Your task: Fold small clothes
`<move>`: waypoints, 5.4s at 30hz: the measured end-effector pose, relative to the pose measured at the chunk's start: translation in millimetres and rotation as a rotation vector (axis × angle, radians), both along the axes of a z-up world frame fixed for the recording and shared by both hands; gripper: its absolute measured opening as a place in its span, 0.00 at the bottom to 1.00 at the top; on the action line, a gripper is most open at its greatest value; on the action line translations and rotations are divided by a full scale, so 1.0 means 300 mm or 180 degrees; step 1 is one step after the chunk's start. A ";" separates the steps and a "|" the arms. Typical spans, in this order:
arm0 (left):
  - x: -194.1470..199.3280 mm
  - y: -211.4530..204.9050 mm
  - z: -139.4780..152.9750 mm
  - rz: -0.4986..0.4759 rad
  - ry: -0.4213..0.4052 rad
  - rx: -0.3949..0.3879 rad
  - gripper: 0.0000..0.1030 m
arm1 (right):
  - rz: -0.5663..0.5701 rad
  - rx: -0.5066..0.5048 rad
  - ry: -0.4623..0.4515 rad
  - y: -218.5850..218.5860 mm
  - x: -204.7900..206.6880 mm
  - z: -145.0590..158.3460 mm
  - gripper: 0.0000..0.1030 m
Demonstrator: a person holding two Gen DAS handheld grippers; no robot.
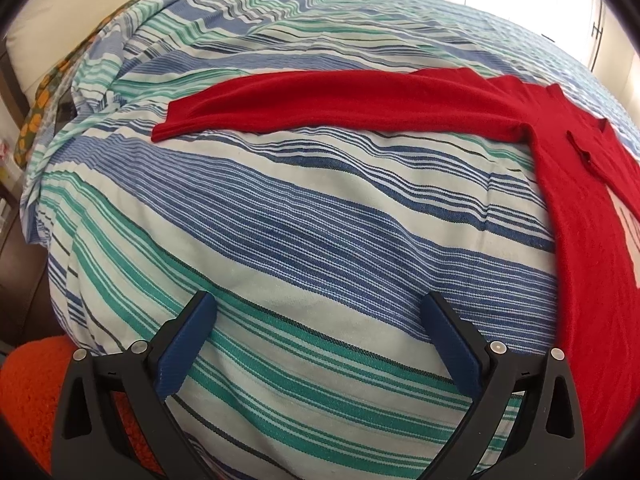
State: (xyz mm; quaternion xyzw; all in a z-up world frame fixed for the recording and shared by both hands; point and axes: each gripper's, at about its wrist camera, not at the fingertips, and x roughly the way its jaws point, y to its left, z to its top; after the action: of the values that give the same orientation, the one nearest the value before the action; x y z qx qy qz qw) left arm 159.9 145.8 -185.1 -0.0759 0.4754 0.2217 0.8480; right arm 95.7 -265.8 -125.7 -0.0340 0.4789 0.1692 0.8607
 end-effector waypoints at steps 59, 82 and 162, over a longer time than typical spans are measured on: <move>-0.001 -0.007 -0.005 -0.0006 0.0021 0.0058 0.99 | -0.0533 -0.0439 -0.0500 -0.034 -0.043 -0.015 0.69; 0.002 -0.021 -0.009 0.0019 0.0019 0.0137 1.00 | -0.0510 -0.0905 -0.0430 0.105 -0.041 0.281 0.76; 0.100 0.801 -0.041 0.1664 -0.1429 -0.2660 0.81 | 0.0536 -0.1098 -0.0288 0.424 -0.147 0.253 0.81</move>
State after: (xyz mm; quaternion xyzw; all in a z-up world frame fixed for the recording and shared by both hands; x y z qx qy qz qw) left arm 190.0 386.2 -197.4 -0.5680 0.2955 0.1956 0.7429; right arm 51.7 -138.7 -49.6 -0.2285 0.4571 0.1543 0.8456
